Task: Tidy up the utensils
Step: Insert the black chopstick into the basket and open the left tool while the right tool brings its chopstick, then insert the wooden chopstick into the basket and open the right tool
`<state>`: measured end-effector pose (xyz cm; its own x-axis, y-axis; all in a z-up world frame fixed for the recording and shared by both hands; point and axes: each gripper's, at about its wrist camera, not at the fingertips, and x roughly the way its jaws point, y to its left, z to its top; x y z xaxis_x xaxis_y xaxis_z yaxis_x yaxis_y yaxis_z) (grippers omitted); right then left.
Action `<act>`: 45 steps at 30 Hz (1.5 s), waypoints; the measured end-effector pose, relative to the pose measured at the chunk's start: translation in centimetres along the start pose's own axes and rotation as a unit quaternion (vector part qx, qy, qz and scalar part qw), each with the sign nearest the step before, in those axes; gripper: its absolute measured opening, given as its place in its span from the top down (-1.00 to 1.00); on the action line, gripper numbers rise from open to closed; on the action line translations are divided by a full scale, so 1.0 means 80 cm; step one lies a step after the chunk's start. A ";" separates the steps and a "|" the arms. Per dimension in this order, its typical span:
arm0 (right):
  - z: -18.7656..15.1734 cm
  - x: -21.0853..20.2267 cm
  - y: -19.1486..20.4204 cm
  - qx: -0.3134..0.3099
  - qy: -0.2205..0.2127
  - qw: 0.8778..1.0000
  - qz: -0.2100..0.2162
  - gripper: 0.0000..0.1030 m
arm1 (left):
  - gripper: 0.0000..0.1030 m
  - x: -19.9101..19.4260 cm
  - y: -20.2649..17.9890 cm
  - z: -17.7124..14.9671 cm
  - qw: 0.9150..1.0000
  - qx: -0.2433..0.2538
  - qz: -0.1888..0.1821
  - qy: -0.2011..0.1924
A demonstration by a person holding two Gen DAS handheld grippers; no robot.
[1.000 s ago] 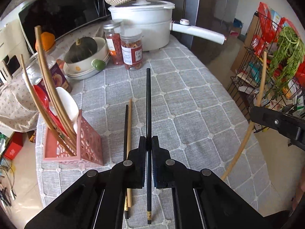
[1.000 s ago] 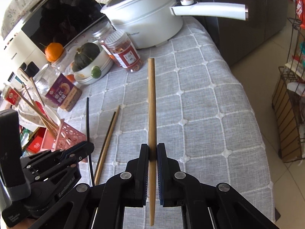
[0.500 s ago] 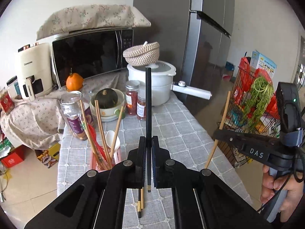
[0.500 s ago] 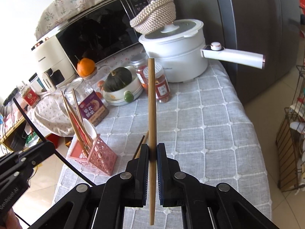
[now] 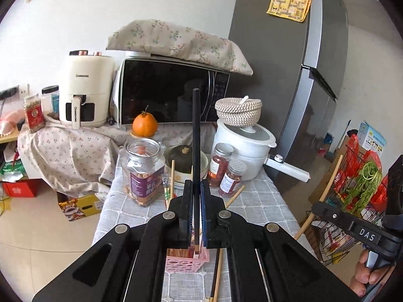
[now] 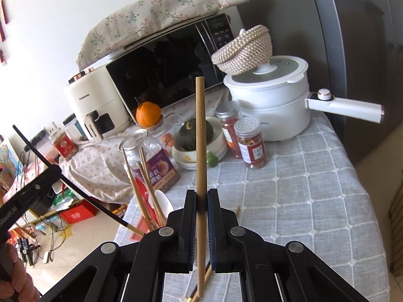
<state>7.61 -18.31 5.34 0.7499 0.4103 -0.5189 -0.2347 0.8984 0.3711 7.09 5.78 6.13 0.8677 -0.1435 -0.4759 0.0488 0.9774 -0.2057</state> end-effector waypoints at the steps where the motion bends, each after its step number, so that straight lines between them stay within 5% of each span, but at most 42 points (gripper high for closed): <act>1: 0.001 0.002 0.003 0.000 -0.005 1.000 0.003 0.89 | 0.90 0.009 0.005 0.000 1.000 -0.004 0.004 0.005; 13: 0.010 0.035 0.032 0.005 -0.053 0.998 0.036 0.89 | 0.89 0.109 0.040 -0.023 0.995 -0.017 0.035 0.088; 26: 0.004 0.067 0.047 0.014 -0.074 0.996 0.048 0.89 | 0.83 0.144 0.053 -0.035 0.993 -0.043 0.004 0.107; 32: -0.003 0.082 0.054 0.002 -0.082 0.996 0.037 0.89 | 0.08 0.122 0.053 -0.031 0.994 -0.033 0.027 0.098; 45: -0.027 0.133 0.060 -0.019 -0.022 0.999 0.028 0.77 | -0.17 0.120 0.078 -0.043 0.990 -0.021 0.060 0.125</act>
<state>13.12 -9.27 -0.10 0.7616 0.4533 -0.4632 -0.2996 0.8800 0.3686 14.04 9.98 -2.63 0.7166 -0.0662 -0.6943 -0.0724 0.9831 -0.1684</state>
